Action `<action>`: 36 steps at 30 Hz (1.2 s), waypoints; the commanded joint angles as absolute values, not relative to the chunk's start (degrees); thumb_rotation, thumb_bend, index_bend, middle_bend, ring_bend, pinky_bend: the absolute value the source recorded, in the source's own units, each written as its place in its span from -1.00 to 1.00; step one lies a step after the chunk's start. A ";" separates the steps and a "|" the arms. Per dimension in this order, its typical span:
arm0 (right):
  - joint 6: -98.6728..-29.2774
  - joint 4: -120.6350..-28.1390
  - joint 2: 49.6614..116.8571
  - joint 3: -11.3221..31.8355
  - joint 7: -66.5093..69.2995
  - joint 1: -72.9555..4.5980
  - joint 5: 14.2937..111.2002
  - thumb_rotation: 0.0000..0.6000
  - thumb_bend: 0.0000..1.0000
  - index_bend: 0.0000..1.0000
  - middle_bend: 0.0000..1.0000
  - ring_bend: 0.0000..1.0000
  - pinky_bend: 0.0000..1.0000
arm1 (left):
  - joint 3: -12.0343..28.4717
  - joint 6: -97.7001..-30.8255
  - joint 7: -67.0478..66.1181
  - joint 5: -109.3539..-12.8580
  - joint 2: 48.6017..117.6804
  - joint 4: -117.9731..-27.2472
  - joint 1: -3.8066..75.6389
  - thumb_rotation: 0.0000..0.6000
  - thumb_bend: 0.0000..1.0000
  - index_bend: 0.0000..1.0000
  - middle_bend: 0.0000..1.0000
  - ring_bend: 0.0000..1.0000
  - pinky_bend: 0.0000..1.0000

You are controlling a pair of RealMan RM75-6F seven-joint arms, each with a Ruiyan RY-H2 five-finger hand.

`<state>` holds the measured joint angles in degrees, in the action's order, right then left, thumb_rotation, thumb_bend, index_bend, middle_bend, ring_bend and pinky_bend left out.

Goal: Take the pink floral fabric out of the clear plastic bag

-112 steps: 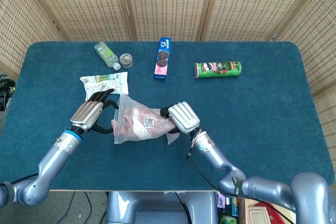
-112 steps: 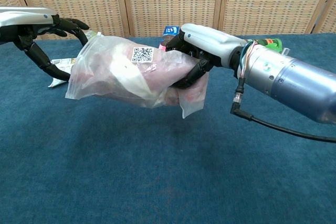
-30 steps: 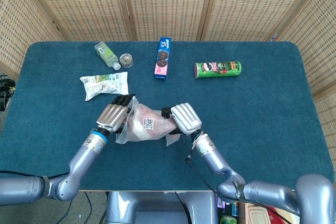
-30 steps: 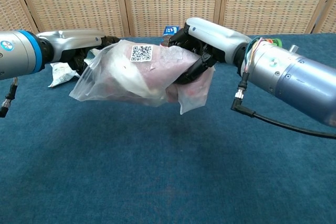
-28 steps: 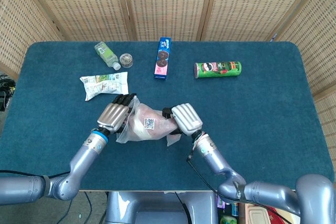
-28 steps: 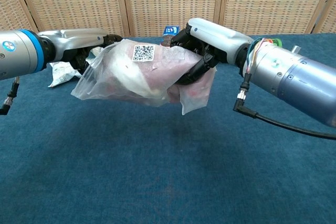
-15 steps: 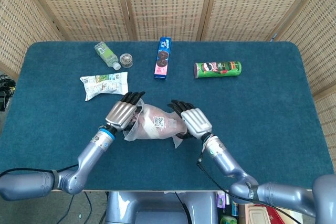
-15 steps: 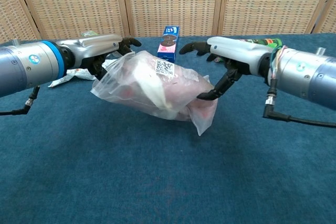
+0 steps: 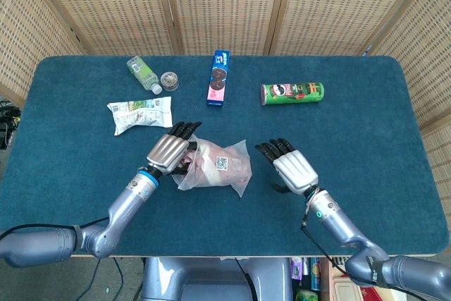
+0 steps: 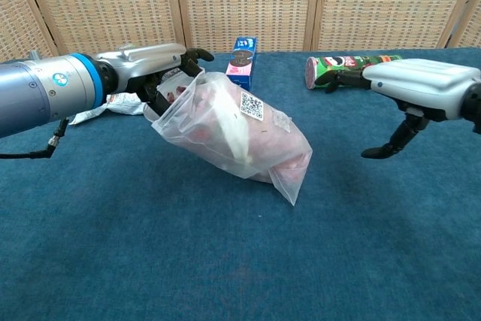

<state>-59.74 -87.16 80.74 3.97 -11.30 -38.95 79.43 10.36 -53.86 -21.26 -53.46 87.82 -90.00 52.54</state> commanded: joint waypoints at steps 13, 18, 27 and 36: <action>-80.33 -55.05 88.36 -8.10 -16.64 -41.77 118.64 1.00 -0.67 -0.54 0.46 0.30 0.58 | 11.95 -52.52 -27.64 -48.49 87.61 -90.39 56.30 1.00 -0.02 0.33 -1.00 -1.00 -1.00; -77.82 -55.82 90.20 -7.79 -17.40 -44.09 119.51 1.00 -0.64 -0.43 0.48 0.31 0.59 | 11.82 -53.14 -28.74 -47.74 87.43 -91.14 56.64 1.00 -0.02 0.33 -1.00 -1.00 -1.00; -73.77 -55.67 92.94 -6.48 -18.49 -45.85 117.71 1.00 -0.32 -0.36 0.53 0.35 0.67 | 11.42 -53.61 -29.01 -47.31 86.71 -92.00 56.57 1.00 -0.02 0.33 -1.00 -1.00 -1.00; -72.21 -54.09 94.75 -6.20 -18.73 -46.08 116.37 1.00 -0.32 -0.32 0.59 0.40 0.83 | 11.20 -53.52 -28.56 -47.62 86.45 -91.95 56.52 1.00 -0.02 0.33 -1.00 -1.00 -1.00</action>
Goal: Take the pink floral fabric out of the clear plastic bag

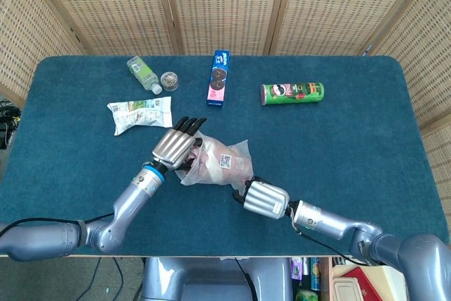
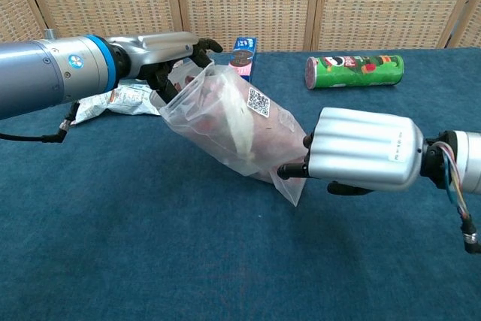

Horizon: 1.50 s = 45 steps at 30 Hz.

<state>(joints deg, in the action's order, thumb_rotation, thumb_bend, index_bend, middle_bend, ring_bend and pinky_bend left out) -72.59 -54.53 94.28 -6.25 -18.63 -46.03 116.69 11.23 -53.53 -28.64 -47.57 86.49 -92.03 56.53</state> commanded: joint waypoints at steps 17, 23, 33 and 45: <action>-71.11 -45.95 100.39 -7.09 -17.87 -47.06 115.75 1.00 -0.32 -0.32 0.59 0.40 0.83 | 11.06 -52.68 -26.51 -48.04 85.81 -92.13 56.19 1.00 -0.02 0.33 -1.00 -1.00 -1.00; -72.47 -41.82 102.84 -7.60 -16.81 -47.67 116.05 1.00 -0.32 -0.32 0.59 0.40 0.83 | 11.02 -52.61 -26.23 -48.06 86.01 -92.00 56.29 1.00 -0.02 0.33 -1.00 -1.00 -1.00; -72.60 -38.33 105.06 -8.08 -15.28 -48.22 115.29 1.00 -0.32 -0.32 0.59 0.40 0.83 | 11.22 -52.58 -26.23 -47.49 85.30 -92.84 56.46 1.00 -0.02 0.33 -1.00 -1.00 -1.00; -72.19 -36.86 106.67 -8.27 -14.67 -49.09 113.98 1.00 -0.32 -0.17 0.59 0.40 0.84 | 11.10 -52.26 -25.47 -47.15 84.75 -92.81 56.41 1.00 -0.02 0.33 -1.00 -1.00 -1.00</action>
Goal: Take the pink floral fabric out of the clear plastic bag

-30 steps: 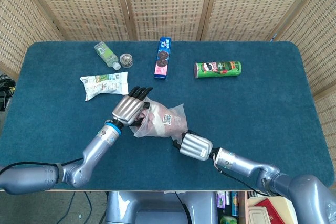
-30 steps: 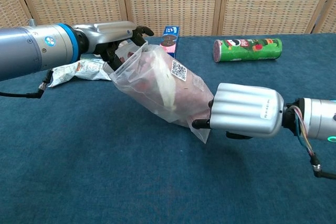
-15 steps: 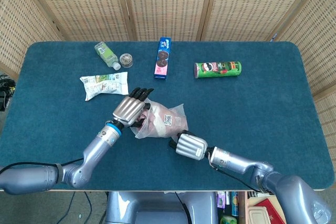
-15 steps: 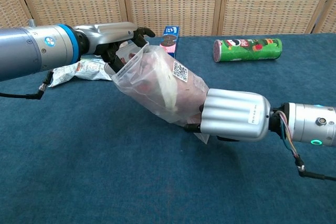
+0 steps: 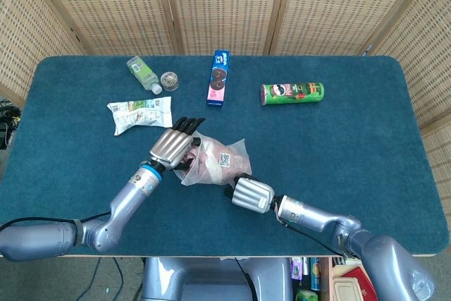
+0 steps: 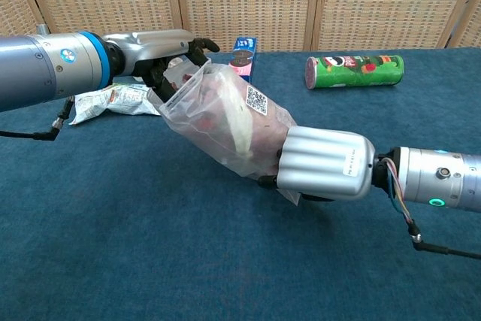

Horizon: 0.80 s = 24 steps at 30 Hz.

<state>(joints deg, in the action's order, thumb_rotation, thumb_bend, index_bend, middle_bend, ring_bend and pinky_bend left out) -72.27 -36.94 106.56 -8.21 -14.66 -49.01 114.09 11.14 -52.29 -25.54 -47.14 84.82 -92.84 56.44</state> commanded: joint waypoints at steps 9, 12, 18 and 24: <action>-71.95 -36.35 107.50 -8.36 -14.87 -49.68 113.08 1.00 -0.28 -0.09 0.59 0.40 0.83 | 10.82 -52.12 -24.74 -47.59 84.34 -92.72 56.18 1.00 -0.02 0.33 -1.00 -1.00 -1.00; -71.65 -36.15 107.85 -8.27 -14.83 -49.81 112.61 1.00 -0.23 -0.06 0.59 0.40 0.83 | 10.69 -52.04 -24.51 -47.79 84.16 -92.82 56.07 1.00 -0.02 0.33 -1.00 -1.00 -1.00; -71.40 -35.81 108.71 -7.97 -14.72 -50.13 111.84 1.00 -0.11 0.01 0.60 0.40 0.83 | 10.74 -51.92 -23.95 -48.04 83.78 -92.94 55.94 1.00 -0.02 0.33 -1.00 -1.00 -1.00; -71.20 -35.53 109.22 -7.94 -14.77 -50.26 111.28 1.00 -0.08 0.16 0.60 0.41 0.84 | 10.66 -51.79 -23.54 -48.26 83.65 -92.86 55.84 1.00 -0.02 0.33 -1.00 -1.00 -1.00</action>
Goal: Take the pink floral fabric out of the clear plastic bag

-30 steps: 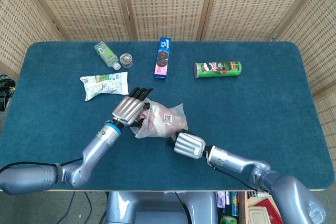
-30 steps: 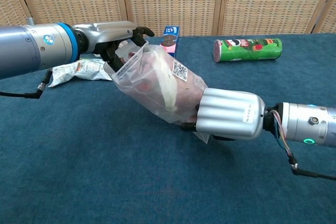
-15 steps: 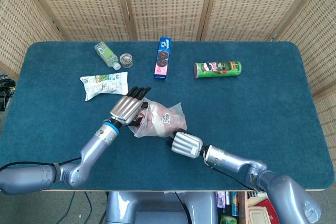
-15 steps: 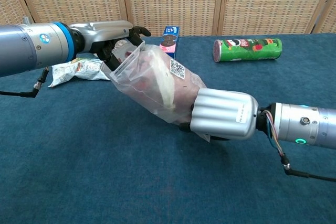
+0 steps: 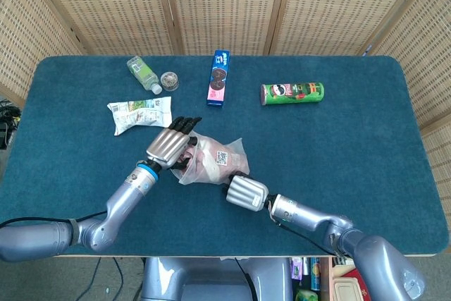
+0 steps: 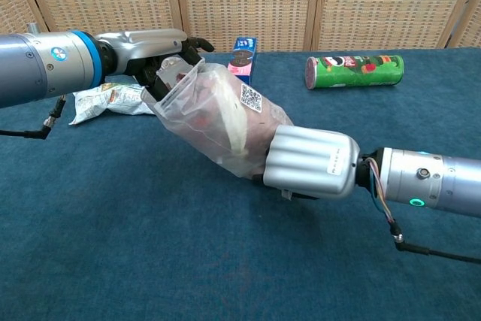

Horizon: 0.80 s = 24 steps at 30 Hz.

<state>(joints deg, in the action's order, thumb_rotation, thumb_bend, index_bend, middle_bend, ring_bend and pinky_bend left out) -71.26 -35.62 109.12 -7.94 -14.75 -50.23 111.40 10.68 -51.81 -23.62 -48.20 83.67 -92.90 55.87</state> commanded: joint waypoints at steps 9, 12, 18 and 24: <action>-71.51 -35.03 109.88 -8.14 -14.17 -50.24 110.67 1.00 0.19 0.40 0.64 0.43 0.83 | 10.57 -51.69 -22.79 -48.66 83.52 -92.60 55.58 1.00 -0.02 0.33 -1.00 -1.00 -1.00; -71.65 -34.78 110.08 -8.31 -14.03 -50.20 110.62 1.00 0.23 0.43 0.65 0.44 0.83 | 10.61 -51.73 -22.51 -48.85 83.50 -92.58 55.48 1.00 -0.02 0.33 -1.00 -1.00 -1.00; -72.17 -34.26 110.37 -8.64 -13.75 -50.13 110.60 1.00 0.32 0.46 0.67 0.45 0.83 | 10.73 -51.82 -21.98 -49.16 83.43 -92.45 55.28 1.00 -0.02 0.33 -1.00 -1.00 -1.00; -72.57 -34.28 110.11 -8.84 -13.55 -50.19 110.53 1.00 0.59 0.49 0.68 0.46 0.84 | 10.69 -51.78 -21.55 -49.40 83.34 -92.30 55.06 1.00 -0.02 0.33 -1.00 -1.00 -1.00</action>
